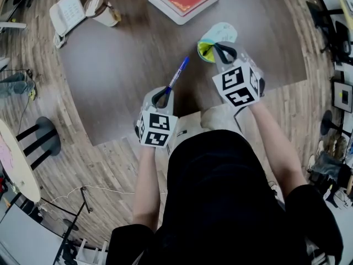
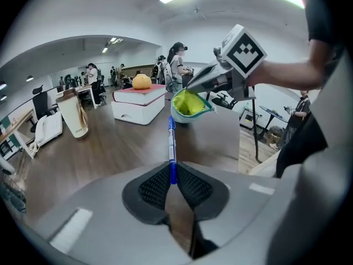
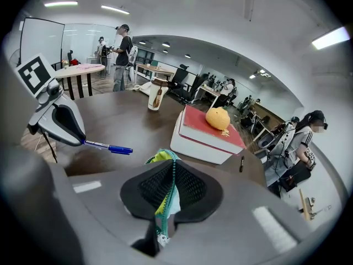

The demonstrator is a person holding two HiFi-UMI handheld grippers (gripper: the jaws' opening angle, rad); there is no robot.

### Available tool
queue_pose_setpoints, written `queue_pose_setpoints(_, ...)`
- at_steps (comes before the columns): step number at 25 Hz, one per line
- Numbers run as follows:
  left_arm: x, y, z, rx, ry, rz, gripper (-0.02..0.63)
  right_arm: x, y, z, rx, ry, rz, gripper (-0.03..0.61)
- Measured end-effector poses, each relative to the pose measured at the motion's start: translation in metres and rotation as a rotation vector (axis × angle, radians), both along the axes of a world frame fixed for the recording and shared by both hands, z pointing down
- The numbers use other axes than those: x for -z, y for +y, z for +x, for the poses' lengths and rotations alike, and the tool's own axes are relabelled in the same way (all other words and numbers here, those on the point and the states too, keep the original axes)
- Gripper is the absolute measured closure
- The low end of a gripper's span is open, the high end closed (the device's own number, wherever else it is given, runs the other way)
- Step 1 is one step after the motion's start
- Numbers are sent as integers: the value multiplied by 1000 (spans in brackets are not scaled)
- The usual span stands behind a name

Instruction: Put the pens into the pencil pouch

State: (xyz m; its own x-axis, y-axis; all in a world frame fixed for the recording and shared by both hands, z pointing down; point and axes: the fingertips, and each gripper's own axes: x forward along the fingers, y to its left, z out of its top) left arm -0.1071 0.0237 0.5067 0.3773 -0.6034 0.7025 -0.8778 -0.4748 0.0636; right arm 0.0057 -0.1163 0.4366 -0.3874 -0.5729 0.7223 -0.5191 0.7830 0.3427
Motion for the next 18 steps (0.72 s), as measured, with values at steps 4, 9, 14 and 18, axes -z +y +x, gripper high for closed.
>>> queue_pose_setpoints(4,4,-1,15,-26,15,7,581,0,1,2,-3,-4,0,558)
queue_pose_setpoints(9,10,-5,30,-58,27,18,581,1,3,3,-3,-7,0,558)
queue_pose_setpoints(14,15,-12,43,-77,41,28,581,0,5,5,-1,-12,-3,558)
queue_pose_setpoints(18,14,-15,52,-86,42,11,581,0,6,5,2,-17,-4,558)
